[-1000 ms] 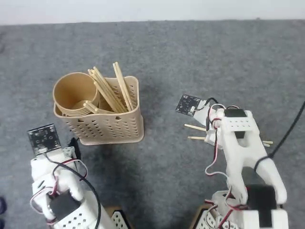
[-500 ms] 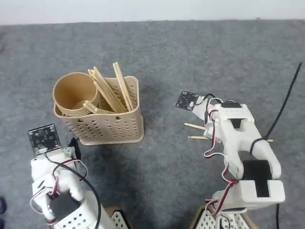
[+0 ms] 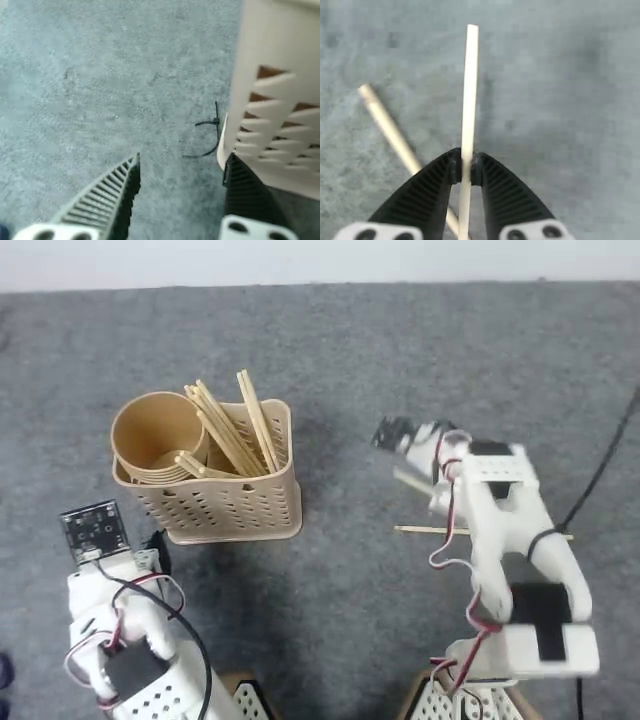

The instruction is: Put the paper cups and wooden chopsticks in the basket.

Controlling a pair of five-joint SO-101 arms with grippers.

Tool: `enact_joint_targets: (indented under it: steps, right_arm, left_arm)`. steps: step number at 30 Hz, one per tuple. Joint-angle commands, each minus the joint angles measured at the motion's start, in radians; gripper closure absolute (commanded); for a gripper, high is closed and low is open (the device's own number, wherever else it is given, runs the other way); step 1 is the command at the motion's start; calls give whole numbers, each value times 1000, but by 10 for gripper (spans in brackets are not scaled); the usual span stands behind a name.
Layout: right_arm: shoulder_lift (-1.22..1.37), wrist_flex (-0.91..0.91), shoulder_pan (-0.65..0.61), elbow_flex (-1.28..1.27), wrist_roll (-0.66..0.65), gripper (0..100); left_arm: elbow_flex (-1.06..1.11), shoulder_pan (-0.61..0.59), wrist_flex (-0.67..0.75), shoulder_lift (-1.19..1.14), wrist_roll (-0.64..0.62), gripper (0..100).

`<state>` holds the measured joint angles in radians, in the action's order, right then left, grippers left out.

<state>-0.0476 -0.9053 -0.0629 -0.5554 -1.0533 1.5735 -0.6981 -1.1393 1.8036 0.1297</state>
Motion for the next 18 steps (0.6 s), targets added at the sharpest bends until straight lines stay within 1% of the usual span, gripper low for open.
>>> enact_joint_targets:
  steps: [1,5,9,13,15,18]
  right_arm:
    - [-200,-99,15,181,83,991]
    - [-346,-257,-39,347,94,991]
    - [-403,-380,-96,512,115,991]
    - [-404,-409,-133,671,245,991]
    - [-407,-403,-156,727,331,991]
    - [-415,-375,-223,783,479,991]
  left_arm:
    - [7,21,44,18,12,746]
    - [7,26,44,18,12,746]
    - [10,26,43,18,12,746]
    - [10,25,41,18,12,746]
    - [13,25,43,18,12,746]
    - [15,25,44,18,12,746]
